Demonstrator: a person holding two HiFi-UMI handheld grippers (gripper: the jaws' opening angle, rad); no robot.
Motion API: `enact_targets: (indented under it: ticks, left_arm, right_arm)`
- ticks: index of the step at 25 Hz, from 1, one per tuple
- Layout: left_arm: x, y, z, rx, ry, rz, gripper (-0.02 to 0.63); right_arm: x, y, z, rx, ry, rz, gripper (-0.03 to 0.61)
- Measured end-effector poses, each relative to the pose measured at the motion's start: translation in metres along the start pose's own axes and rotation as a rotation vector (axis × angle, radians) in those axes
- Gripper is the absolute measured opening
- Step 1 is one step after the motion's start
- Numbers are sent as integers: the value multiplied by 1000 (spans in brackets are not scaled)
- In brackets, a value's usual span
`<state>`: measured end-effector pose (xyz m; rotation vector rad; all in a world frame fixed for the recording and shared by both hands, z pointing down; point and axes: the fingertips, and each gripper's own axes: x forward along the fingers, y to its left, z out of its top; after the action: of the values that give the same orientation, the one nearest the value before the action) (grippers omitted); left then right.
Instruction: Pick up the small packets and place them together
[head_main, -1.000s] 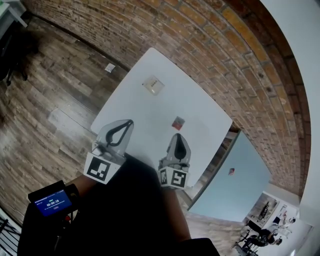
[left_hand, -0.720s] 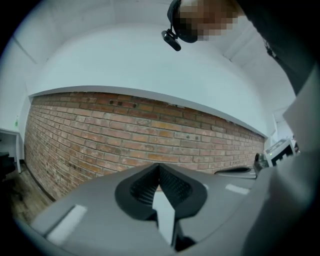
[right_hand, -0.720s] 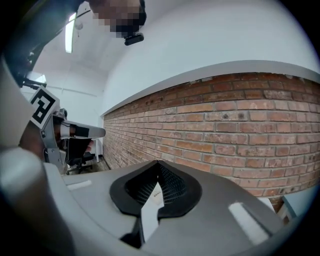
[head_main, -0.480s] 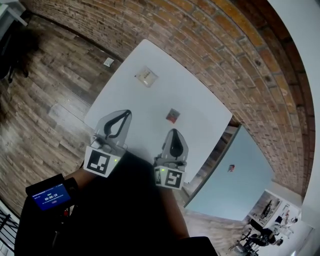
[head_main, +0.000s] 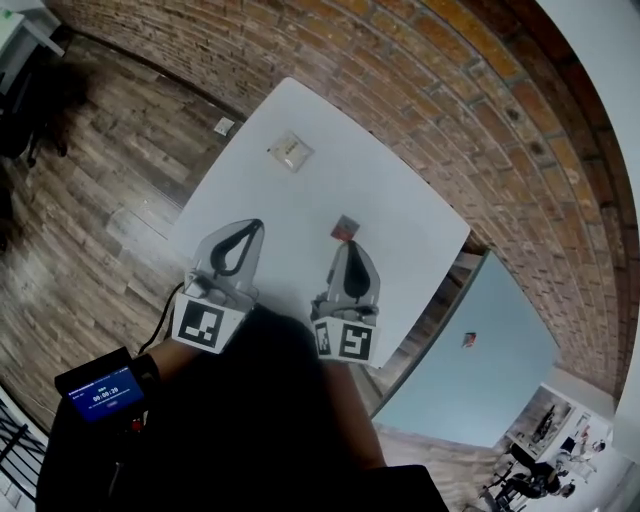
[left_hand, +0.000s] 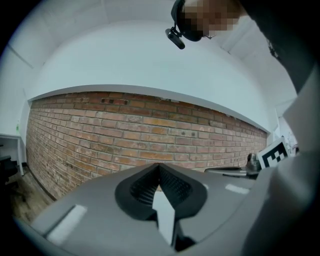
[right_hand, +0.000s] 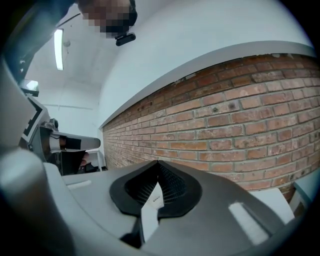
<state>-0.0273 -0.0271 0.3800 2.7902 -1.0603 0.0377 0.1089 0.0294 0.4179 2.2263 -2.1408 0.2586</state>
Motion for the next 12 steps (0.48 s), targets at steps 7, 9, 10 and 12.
enact_targets:
  ticks: [7, 9, 10, 12]
  left_arm:
    - [11, 12, 20, 48, -17, -127, 0]
    - [13, 28, 20, 35, -10, -126, 0]
    - [14, 36, 21, 30, -9, -125, 0]
    - [16, 54, 23, 18, -10, -125, 0]
  right_arm:
    - [40, 25, 3, 28, 28, 22, 3]
    - [52, 38, 4, 30, 19, 44, 3]
    - [58, 43, 5, 27, 17, 46, 3]
    - [72, 53, 3, 8, 22, 43, 3]
